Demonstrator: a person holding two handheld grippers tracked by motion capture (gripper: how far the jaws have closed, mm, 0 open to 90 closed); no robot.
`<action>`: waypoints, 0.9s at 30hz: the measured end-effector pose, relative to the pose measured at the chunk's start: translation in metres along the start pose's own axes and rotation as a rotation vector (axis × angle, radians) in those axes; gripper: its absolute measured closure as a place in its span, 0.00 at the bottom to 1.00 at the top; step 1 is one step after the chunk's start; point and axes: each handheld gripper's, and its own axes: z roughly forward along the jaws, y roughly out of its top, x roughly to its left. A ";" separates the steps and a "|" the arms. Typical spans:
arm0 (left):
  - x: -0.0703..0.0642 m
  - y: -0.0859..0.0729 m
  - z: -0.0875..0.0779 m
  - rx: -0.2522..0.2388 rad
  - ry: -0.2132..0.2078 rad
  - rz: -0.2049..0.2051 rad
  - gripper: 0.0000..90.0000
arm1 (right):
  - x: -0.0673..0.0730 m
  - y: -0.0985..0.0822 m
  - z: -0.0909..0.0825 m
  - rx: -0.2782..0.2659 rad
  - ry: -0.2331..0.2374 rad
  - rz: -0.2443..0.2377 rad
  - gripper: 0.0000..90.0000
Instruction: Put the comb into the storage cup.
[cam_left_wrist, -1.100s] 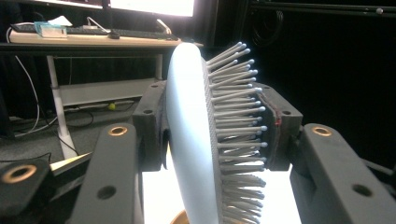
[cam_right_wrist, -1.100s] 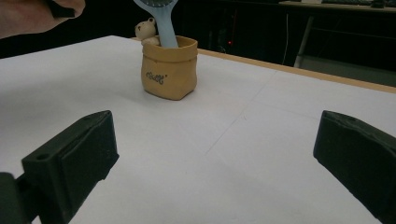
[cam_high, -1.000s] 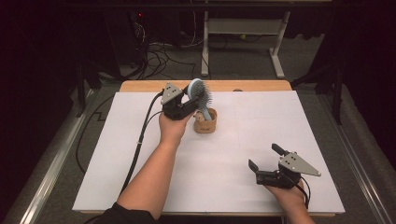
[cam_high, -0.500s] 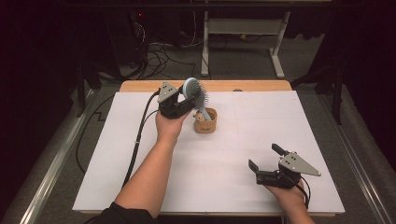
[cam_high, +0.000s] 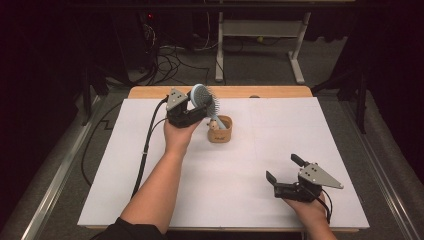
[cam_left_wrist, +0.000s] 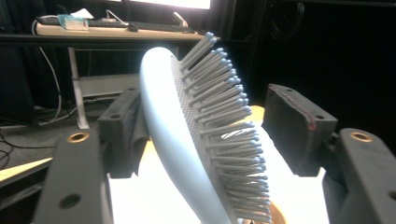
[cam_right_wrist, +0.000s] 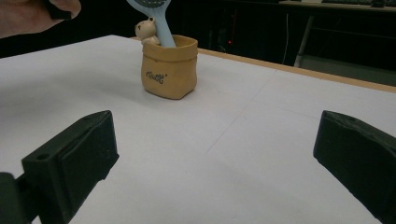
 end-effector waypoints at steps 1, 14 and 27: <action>0.001 0.000 0.000 0.001 -0.004 -0.002 0.35 | 0.000 0.000 0.000 0.000 0.000 -0.002 0.00; 0.007 -0.005 -0.007 0.015 -0.015 -0.006 0.28 | 0.001 0.000 0.001 0.003 0.001 -0.007 0.00; 0.011 -0.007 -0.010 0.051 -0.018 0.010 0.17 | 0.002 0.000 0.001 0.006 -0.001 -0.009 0.00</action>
